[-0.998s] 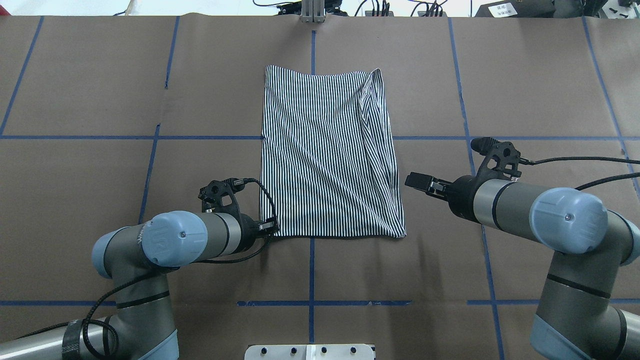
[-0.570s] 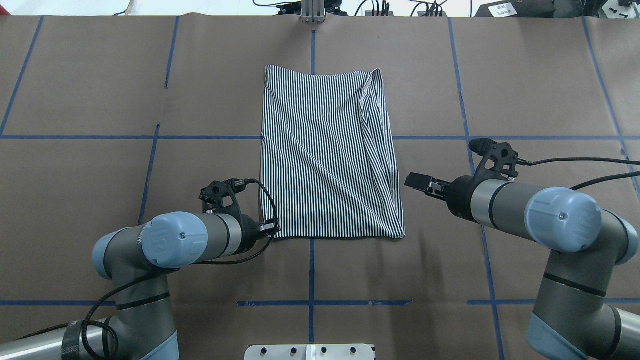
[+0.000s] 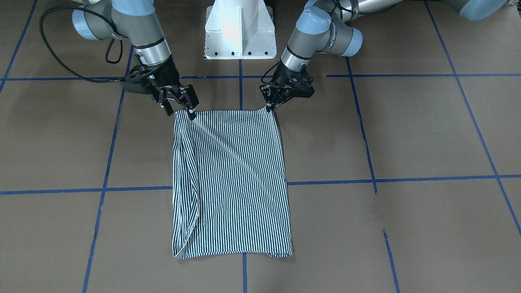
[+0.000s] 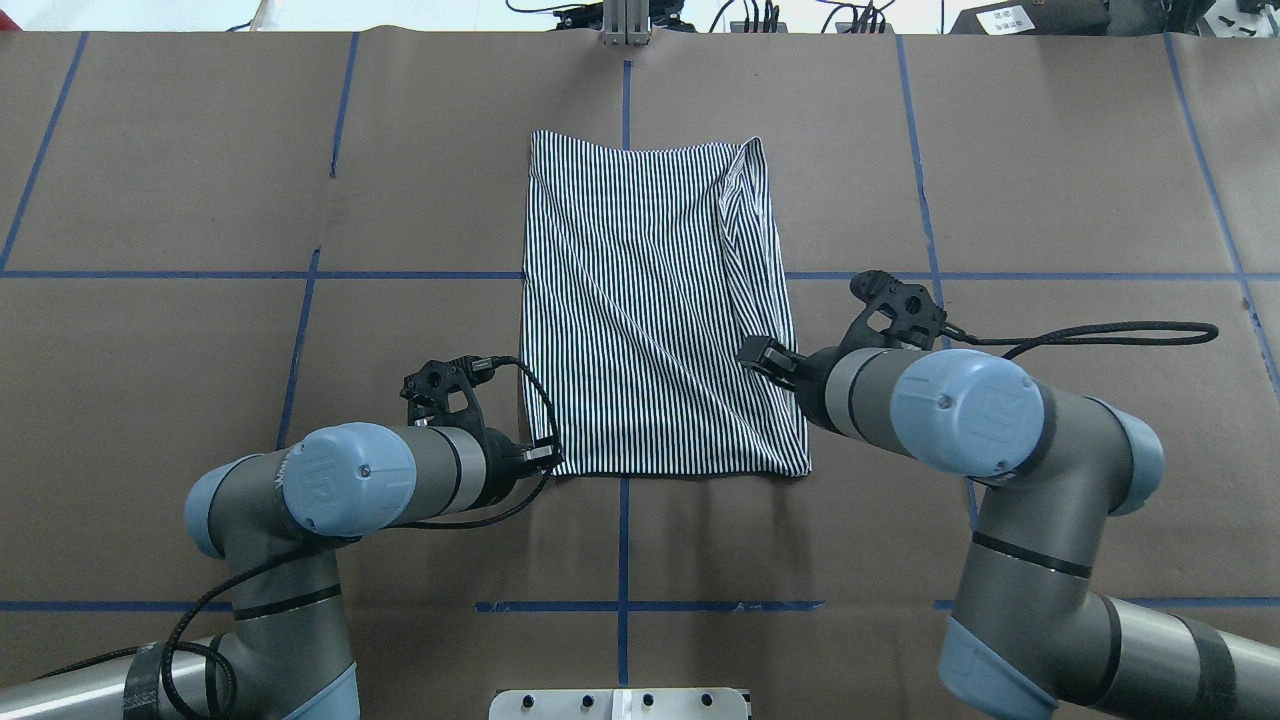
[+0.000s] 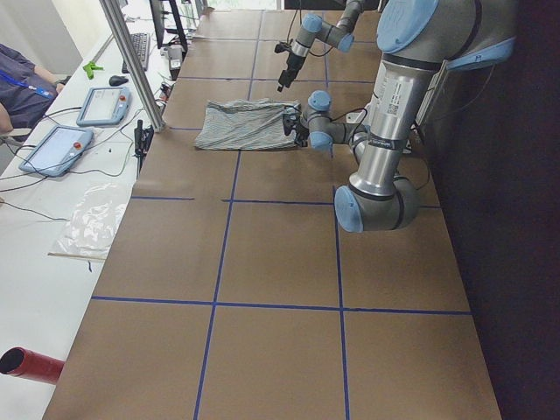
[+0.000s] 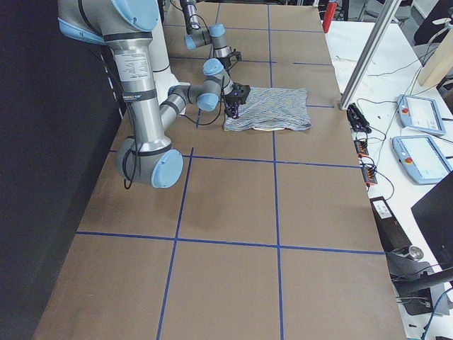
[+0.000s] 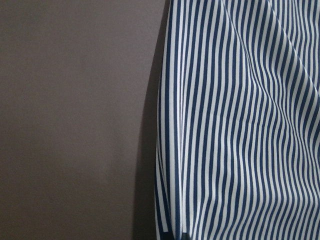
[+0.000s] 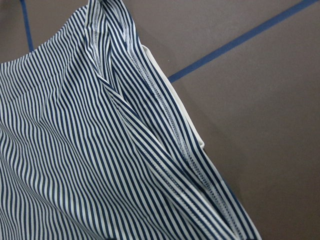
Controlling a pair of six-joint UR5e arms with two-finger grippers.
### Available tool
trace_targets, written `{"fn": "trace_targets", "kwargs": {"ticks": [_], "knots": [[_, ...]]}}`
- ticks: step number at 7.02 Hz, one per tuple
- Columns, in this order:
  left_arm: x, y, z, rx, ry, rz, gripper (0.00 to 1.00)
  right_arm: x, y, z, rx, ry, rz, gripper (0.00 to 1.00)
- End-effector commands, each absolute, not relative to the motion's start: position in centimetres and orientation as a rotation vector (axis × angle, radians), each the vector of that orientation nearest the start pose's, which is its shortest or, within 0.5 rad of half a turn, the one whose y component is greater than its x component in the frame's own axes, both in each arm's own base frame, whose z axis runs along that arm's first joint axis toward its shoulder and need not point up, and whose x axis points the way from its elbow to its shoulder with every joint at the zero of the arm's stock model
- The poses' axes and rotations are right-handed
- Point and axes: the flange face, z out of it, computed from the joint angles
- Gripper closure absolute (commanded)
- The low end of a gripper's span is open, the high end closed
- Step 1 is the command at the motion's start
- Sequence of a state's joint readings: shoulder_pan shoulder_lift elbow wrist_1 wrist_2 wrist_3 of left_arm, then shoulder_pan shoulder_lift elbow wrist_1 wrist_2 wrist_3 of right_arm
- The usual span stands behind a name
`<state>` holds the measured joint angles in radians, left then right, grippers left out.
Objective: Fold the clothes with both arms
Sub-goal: 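Grasp the near shirt corners with both grippers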
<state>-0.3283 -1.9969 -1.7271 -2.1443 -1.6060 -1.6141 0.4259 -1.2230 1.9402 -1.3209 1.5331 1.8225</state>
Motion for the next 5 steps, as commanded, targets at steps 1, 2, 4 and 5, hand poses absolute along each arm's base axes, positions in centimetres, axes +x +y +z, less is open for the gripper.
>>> {"fn": "trace_targets", "kwargs": {"ticks": [1, 2, 4, 5], "knots": [[55.9, -32.8, 28.0, 0.135, 1.159, -0.310, 1.00, -50.0, -36.6, 28.2, 0.055, -0.842, 0.711, 0.22], [55.9, -32.8, 27.7, 0.137, 1.163, -0.311, 1.00, -51.1, -36.4, 29.4, 0.046, -0.804, 0.712, 0.22], [55.9, -32.8, 27.6, 0.136, 1.165, -0.310, 1.00, -52.6, -35.1, 30.0, 0.023, -0.777, 0.717, 0.22], [55.9, -32.8, 27.6, 0.137, 1.165, -0.308, 1.00, -53.7, -34.3, 29.0, 0.008, -0.742, 0.723, 0.22]]}}
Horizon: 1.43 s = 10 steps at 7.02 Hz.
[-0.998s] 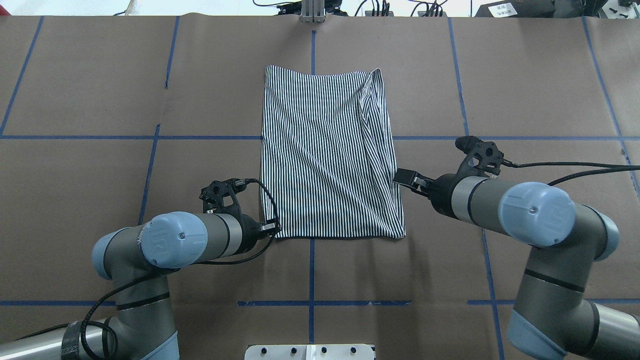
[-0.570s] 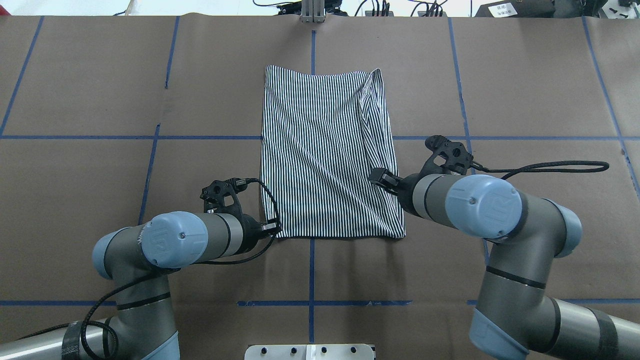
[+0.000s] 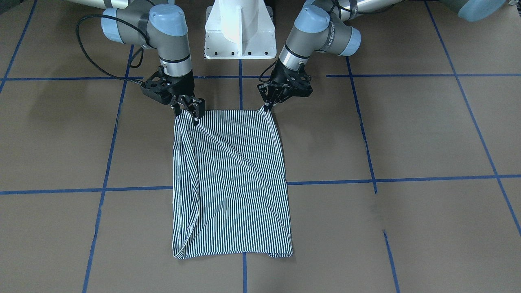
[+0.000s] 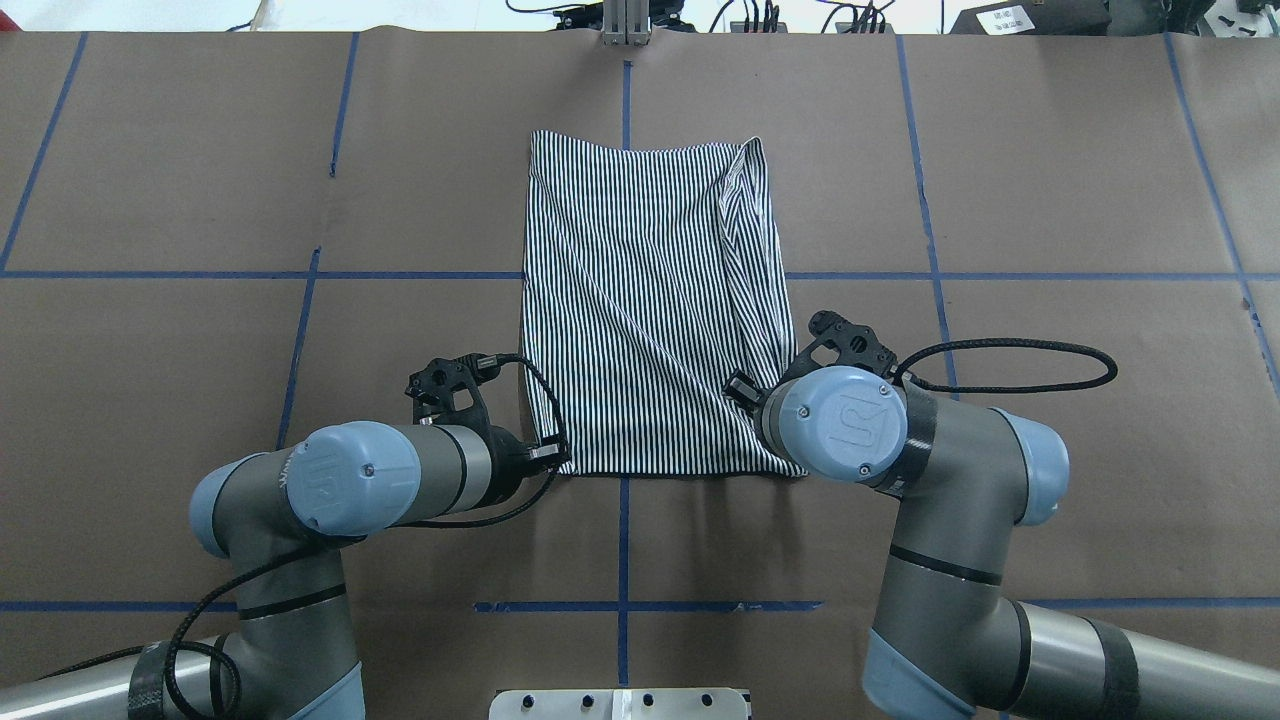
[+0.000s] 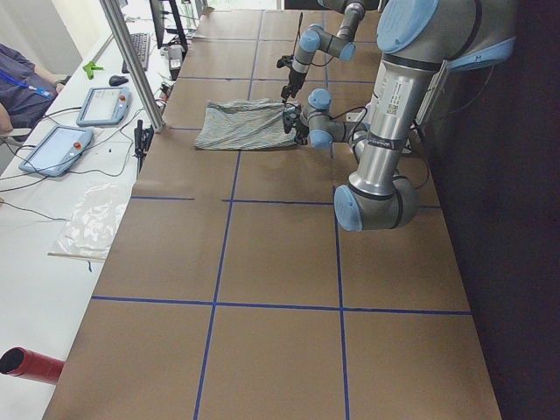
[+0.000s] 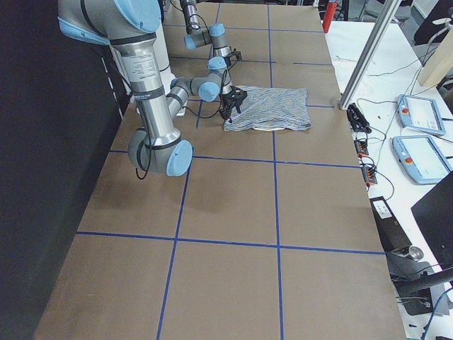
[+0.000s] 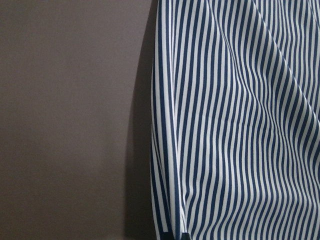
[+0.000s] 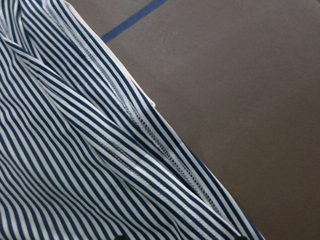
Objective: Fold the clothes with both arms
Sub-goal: 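Grasp the near shirt corners with both grippers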
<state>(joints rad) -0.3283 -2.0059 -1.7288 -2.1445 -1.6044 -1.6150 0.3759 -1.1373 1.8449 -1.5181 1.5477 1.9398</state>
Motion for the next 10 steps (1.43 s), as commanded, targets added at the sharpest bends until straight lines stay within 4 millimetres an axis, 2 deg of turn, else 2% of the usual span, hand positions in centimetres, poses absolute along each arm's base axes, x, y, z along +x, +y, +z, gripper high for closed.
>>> {"fn": "trace_targets", "kwargs": {"ticks": [1, 2, 3, 6, 8, 9, 10], "knots": [[55.9, -32.8, 27.6, 0.137, 1.166, -0.308, 1.00, -54.5, -33.3, 28.7, -0.001, -0.732, 0.718, 0.22], [55.9, -32.8, 27.7, 0.136, 1.165, -0.307, 1.00, -55.8, -33.4, 29.0, -0.001, -0.723, 0.723, 0.22], [55.9, -32.8, 27.7, 0.137, 1.165, -0.308, 1.00, -57.2, -34.2, 28.5, 0.000, -0.717, 0.739, 0.23], [55.9, -32.8, 27.7, 0.138, 1.165, -0.309, 1.00, -57.2, -34.9, 28.5, 0.007, -0.717, 0.766, 0.23], [55.9, -32.8, 27.7, 0.138, 1.165, -0.309, 1.00, -57.9, -35.3, 29.6, 0.020, -0.695, 0.777, 0.23], [56.0, -32.7, 27.7, 0.138, 1.165, -0.308, 1.00, -57.9, -35.3, 29.5, 0.020, -0.697, 0.778, 0.23], [56.0, -32.7, 27.6, 0.138, 1.166, -0.308, 1.00, -57.9, -35.3, 29.6, 0.020, -0.695, 0.779, 0.26]]}}
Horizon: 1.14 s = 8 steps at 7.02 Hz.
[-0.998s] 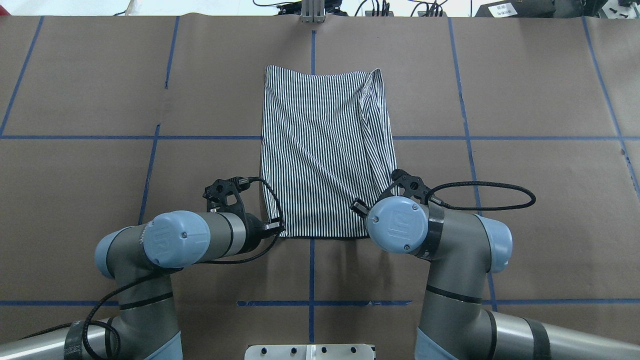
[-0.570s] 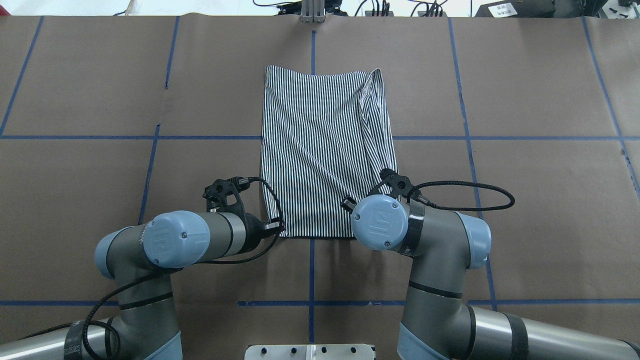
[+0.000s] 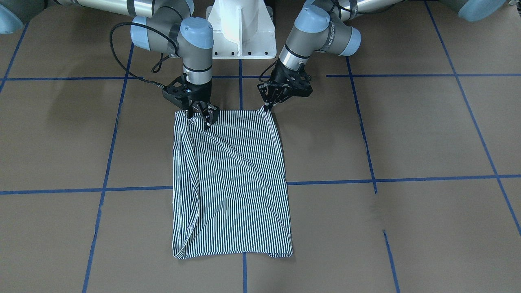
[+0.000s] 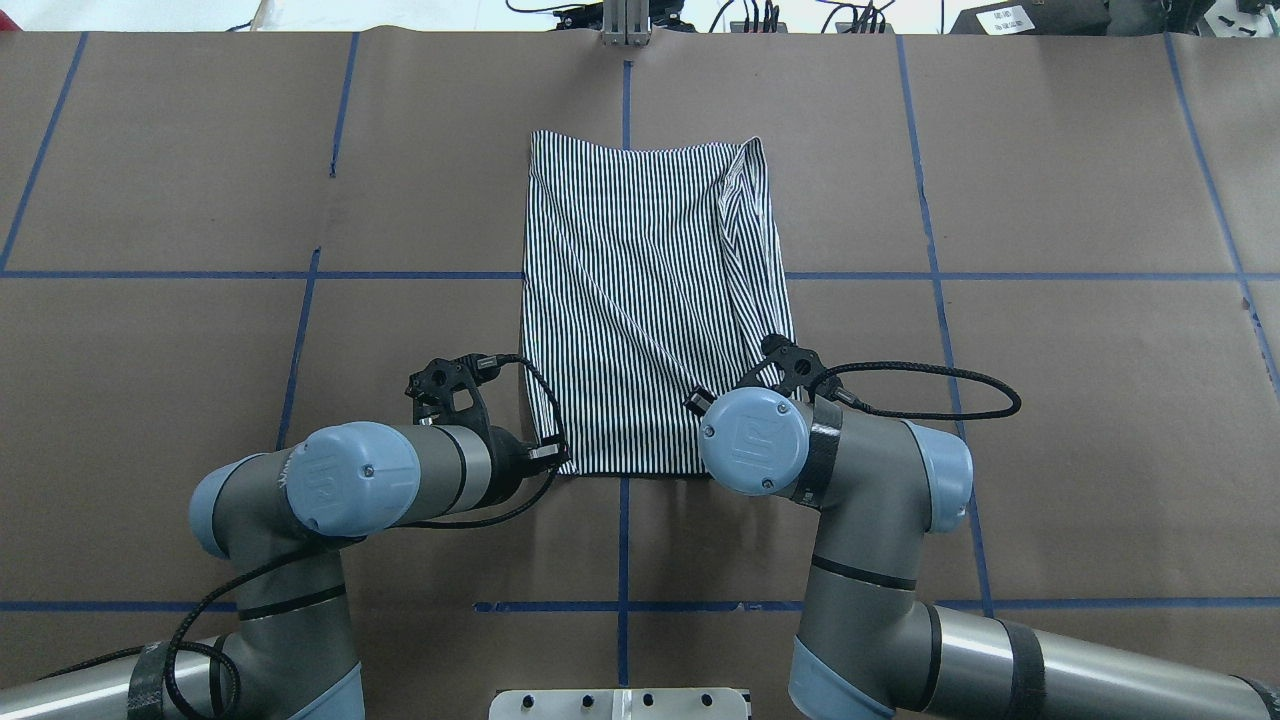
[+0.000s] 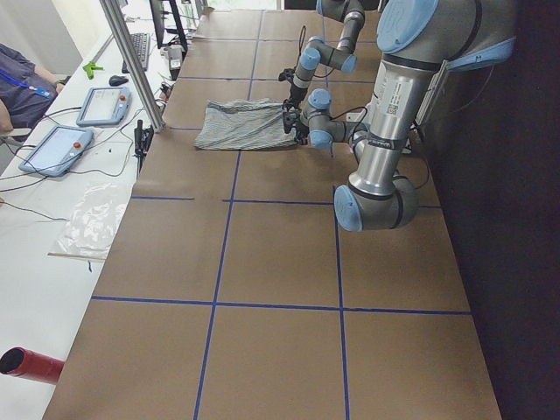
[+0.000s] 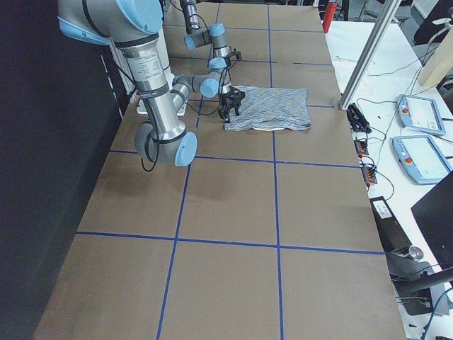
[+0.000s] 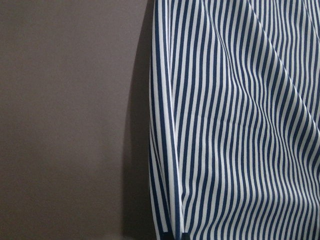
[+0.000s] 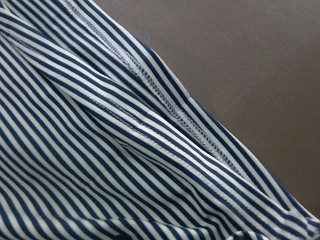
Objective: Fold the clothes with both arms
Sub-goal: 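Grasp the near shirt corners with both grippers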
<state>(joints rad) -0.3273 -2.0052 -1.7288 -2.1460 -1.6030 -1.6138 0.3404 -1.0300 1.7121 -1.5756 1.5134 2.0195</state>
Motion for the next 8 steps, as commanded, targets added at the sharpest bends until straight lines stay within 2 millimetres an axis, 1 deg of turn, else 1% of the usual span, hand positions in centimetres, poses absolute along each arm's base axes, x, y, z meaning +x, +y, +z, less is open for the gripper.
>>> {"fn": "trace_targets", "kwargs": {"ticks": [1, 2, 3, 7, 8], "knots": [[56.0, -32.7, 27.6, 0.137, 1.167, -0.309, 1.00, -58.0, -35.3, 29.5, 0.012, -0.698, 0.799, 0.50], [56.0, -32.7, 27.6, 0.137, 1.167, -0.309, 1.00, -58.1, -35.3, 28.8, -0.001, -0.709, 0.833, 0.94], [55.9, -32.7, 27.5, 0.138, 1.168, -0.307, 1.00, -58.2, -35.4, 28.6, -0.007, -0.712, 0.856, 1.00], [55.9, -32.7, 27.4, 0.138, 1.171, -0.307, 1.00, -58.3, -35.5, 28.6, -0.005, -0.714, 0.875, 1.00], [55.6, -32.5, 27.0, 0.136, 1.179, -0.304, 1.00, -58.2, -35.6, 28.1, -0.006, -0.723, 0.876, 1.00]]}}
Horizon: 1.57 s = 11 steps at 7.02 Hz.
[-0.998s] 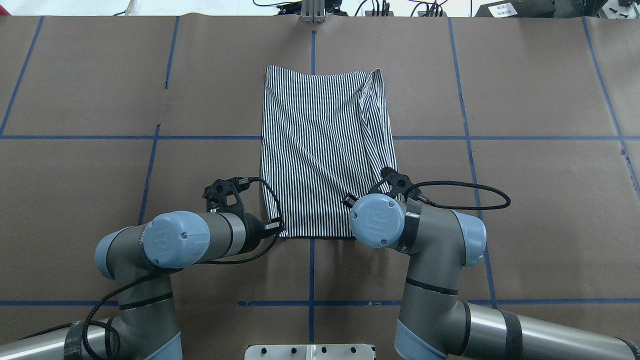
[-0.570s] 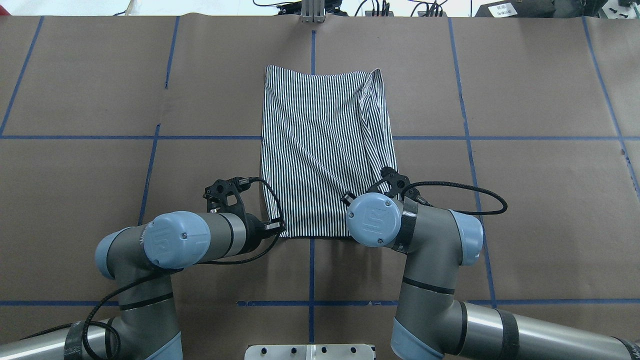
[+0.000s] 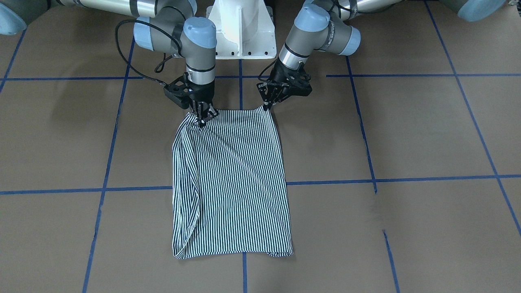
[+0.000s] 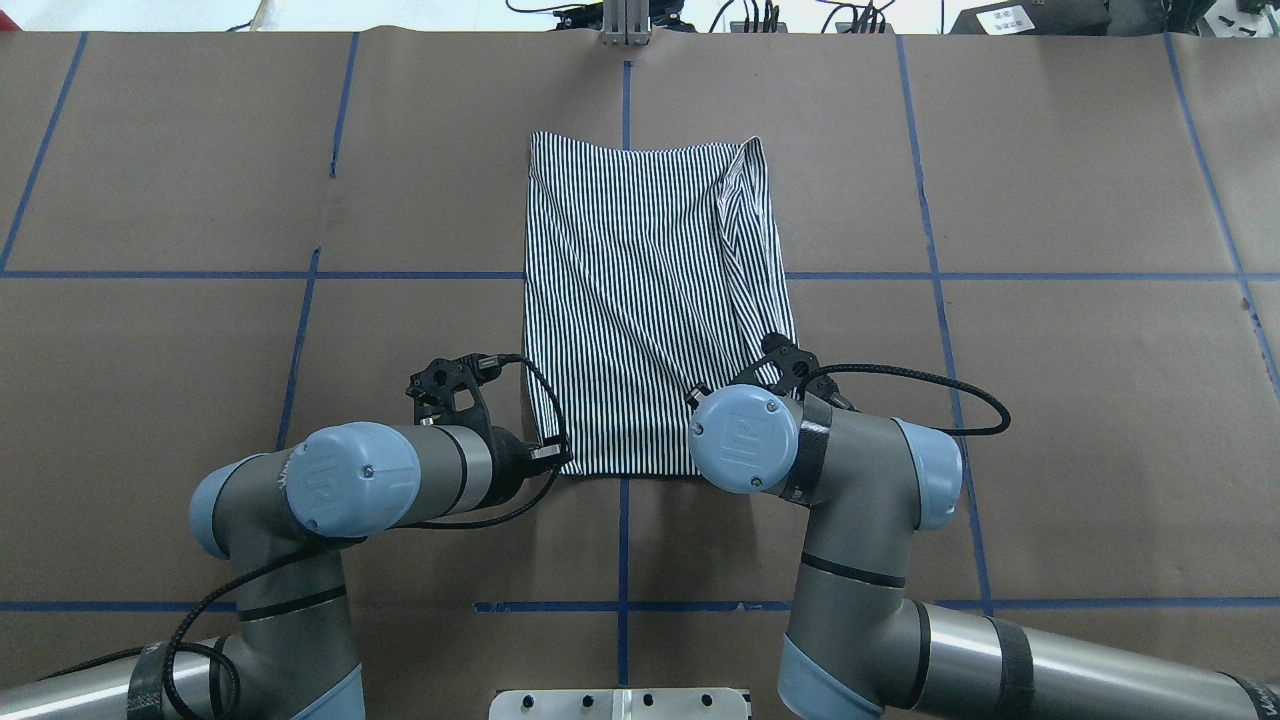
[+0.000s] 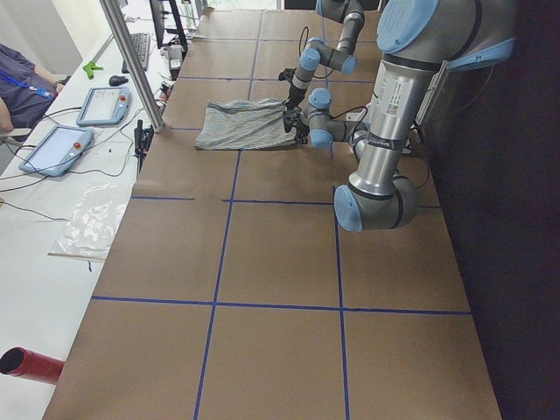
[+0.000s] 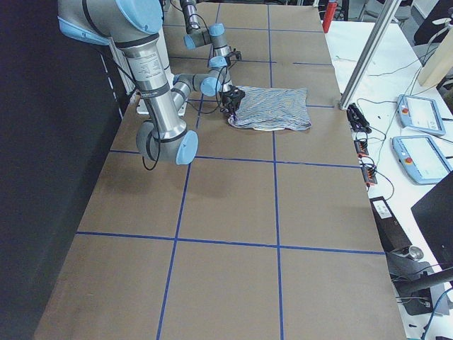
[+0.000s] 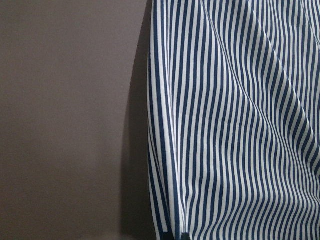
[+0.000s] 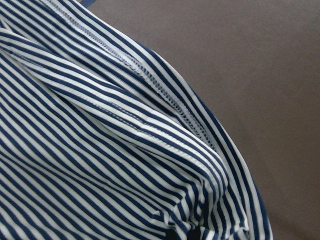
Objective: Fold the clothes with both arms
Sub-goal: 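Grasp the near shirt corners with both grippers, then lift the near edge with both grippers and fold it away from the robot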
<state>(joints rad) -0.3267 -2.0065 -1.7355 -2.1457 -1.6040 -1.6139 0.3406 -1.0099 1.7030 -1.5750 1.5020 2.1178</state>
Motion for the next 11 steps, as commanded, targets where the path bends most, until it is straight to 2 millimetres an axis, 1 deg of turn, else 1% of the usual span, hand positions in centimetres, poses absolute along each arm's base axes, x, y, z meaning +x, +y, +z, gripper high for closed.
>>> {"fn": "trace_targets", "kwargs": {"ticks": [1, 2, 3, 4, 5, 6, 7, 8, 9, 10, 11], "knots": [[54.3, -32.1, 25.9, 0.136, 1.199, -0.297, 1.00, -57.5, -35.7, 26.6, -0.008, -0.756, 0.878, 1.00], [52.4, -31.4, 23.5, 0.131, 1.176, -0.295, 1.00, -55.4, -35.1, 24.5, -0.014, -0.810, 0.876, 1.00], [49.8, -30.2, 20.7, 0.102, 1.163, -0.279, 1.00, -53.0, -34.2, 22.9, -0.018, -0.860, 0.871, 1.00], [47.0, -29.1, 18.2, 0.094, 1.160, -0.275, 1.00, -50.7, -31.5, 20.4, -0.035, -0.885, 0.843, 1.00], [44.8, -28.2, 16.5, 0.074, 1.153, -0.264, 1.00, -47.6, -28.8, 17.6, -0.050, -0.888, 0.818, 1.00], [42.8, -27.3, 15.1, 0.061, 1.157, -0.255, 1.00, -46.1, -27.1, 16.4, -0.073, -0.882, 0.826, 1.00], [42.6, -27.1, 15.0, 0.044, 1.142, -0.246, 1.00, -46.4, -26.7, 16.4, -0.074, -0.877, 0.818, 1.00], [43.5, -27.1, 15.7, 0.032, 1.122, -0.238, 1.00, -47.3, -26.4, 17.2, -0.066, -0.856, 0.812, 1.00], [44.3, -27.9, 15.4, 0.071, 1.111, -0.197, 1.00, -48.9, -26.7, 17.7, -0.054, -0.833, 0.803, 1.00], [44.1, -29.9, 15.7, 0.106, 1.095, -0.202, 1.00, -48.7, -28.6, 17.8, -0.004, -0.830, 0.816, 1.00], [44.3, -32.7, 15.6, 0.153, 1.071, -0.203, 1.00, -48.5, -30.7, 18.0, 0.013, -0.837, 0.843, 1.00]]}}
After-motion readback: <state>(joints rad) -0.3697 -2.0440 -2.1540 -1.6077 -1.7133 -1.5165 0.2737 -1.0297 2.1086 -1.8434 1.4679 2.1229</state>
